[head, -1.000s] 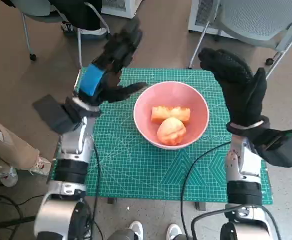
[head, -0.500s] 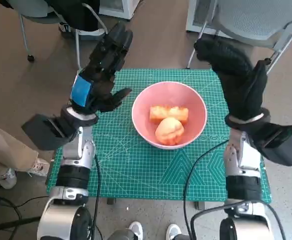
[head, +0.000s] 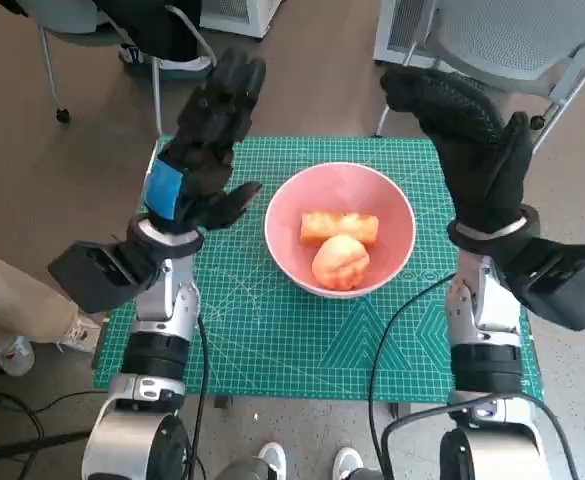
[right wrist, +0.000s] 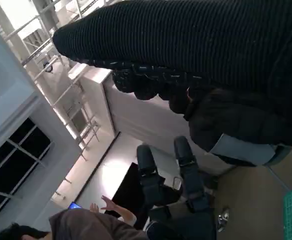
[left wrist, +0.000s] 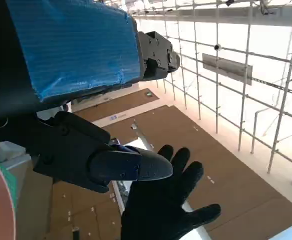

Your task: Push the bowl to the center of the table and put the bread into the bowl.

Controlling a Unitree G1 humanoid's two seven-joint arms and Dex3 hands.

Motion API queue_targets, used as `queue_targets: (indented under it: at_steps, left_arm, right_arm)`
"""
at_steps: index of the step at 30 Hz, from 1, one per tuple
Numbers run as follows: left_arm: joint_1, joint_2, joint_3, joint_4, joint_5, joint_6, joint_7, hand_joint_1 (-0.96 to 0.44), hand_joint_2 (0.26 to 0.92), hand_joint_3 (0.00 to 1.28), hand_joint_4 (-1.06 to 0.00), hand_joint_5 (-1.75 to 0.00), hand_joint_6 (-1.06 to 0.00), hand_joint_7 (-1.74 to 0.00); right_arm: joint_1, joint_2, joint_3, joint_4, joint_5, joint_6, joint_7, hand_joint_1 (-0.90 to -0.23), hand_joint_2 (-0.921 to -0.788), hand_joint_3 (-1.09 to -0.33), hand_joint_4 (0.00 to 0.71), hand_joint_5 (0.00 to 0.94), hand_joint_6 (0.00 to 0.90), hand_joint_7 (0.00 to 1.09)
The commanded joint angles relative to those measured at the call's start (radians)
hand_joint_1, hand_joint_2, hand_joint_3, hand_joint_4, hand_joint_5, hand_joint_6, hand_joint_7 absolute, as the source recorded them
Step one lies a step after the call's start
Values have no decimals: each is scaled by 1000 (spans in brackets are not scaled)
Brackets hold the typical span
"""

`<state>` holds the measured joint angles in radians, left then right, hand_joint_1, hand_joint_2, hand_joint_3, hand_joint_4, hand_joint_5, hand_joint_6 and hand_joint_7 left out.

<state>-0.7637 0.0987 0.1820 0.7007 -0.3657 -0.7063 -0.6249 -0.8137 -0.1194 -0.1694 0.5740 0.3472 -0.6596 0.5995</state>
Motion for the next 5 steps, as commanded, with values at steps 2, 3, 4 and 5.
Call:
queue_targets:
  at_steps: [2,3,4,5]
  left_arm:
    - [-28,-9,12,26,-16,-12,-16,-699,921,313,-14,0,-148,-20]
    - [-31,-9,13,29,-17,-11,-18,-698,921,313,-14,0,-148,-20]
    - [-34,-8,15,32,-20,-9,-20,-697,921,313,-14,-1,-148,-19]
    - [-36,-8,16,35,-21,-9,-22,-696,921,312,-14,0,-148,-19]
  right_arm:
    - [-1,-15,8,16,-19,-13,6,-677,-921,-743,231,10,132,484]
    - [-1,-16,9,18,-20,-15,6,-677,-921,-743,232,10,133,483]
    - [-1,-17,10,18,-22,-17,5,-677,-921,-743,232,9,134,481]
    - [-1,-18,11,19,-23,-18,4,-677,-921,-743,232,9,134,479]
